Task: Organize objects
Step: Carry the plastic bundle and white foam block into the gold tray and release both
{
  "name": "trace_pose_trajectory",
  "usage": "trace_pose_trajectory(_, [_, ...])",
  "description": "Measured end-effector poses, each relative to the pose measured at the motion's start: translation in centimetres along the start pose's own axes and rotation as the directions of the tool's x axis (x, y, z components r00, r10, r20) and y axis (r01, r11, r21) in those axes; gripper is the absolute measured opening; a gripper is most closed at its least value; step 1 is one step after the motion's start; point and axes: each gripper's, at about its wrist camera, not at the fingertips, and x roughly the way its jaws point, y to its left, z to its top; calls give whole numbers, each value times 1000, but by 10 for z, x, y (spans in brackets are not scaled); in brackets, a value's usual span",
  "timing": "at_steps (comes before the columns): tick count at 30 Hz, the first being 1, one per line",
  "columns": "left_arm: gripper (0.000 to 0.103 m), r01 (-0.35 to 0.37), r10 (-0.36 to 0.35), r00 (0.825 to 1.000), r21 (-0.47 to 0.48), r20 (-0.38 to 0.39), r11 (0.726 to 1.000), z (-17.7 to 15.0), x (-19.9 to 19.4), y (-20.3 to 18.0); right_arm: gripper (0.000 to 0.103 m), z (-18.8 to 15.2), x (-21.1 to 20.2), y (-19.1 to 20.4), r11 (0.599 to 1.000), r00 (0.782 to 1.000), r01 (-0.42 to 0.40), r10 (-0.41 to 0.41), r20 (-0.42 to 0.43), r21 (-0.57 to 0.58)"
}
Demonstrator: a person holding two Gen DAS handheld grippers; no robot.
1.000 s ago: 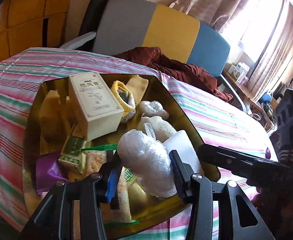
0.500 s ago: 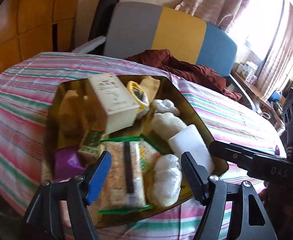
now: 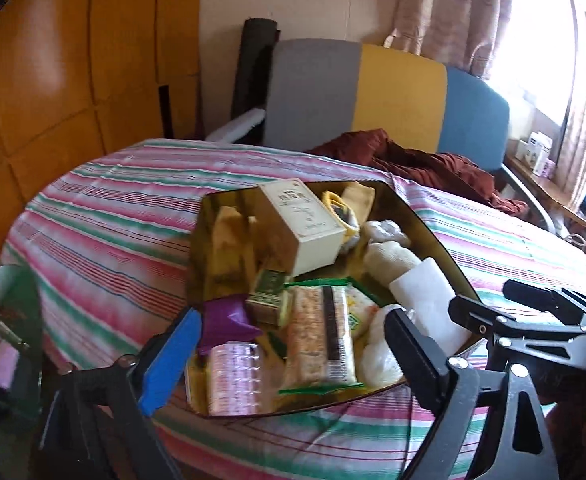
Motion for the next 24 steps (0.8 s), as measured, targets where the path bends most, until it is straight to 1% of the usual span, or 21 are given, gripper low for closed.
trace_pose_trajectory(2, [99, -9, 9, 1000, -5, 5, 1000, -3, -4, 2, 84, -3, -2, 3, 1000, 1000, 22, -22, 9, -11])
trace_pose_trajectory(3, [102, -16, 16, 1000, -7, 5, 1000, -4, -6, 2, 84, -5, -3, 4, 1000, 1000, 29, -28, 12, -13])
trace_pose_trajectory(4, [103, -22, 22, 1000, -10, 8, 1000, -5, -7, 3, 84, -6, -3, 4, 999, 999, 32, -32, 12, -13])
trace_pose_trajectory(7, [103, -48, 48, 999, -10, 14, 999, -7, -11, 3, 84, -10, -5, 5, 999, 999, 38, -38, 10, -14])
trace_pose_trajectory(11, [103, -75, 75, 997, -21, 2, 997, -9, -13, 3, 84, -14, -8, 6, 999, 999, 42, -42, 10, -10])
trace_pose_trajectory(17, [103, -132, 133, 991, -38, 27, 991, -13, -19, 4, 84, -18, -11, 8, 999, 999, 45, -45, 15, -14])
trace_pose_trajectory(20, [102, -145, 147, 987, -30, 60, 989, -14, -24, 3, 84, -18, -12, 8, 999, 999, 50, -50, 20, -14])
trace_pose_trajectory(24, [103, -138, 140, 989, -43, 50, 990, -13, -25, 6, 84, -17, -15, 7, 999, 998, 52, -51, 30, -11])
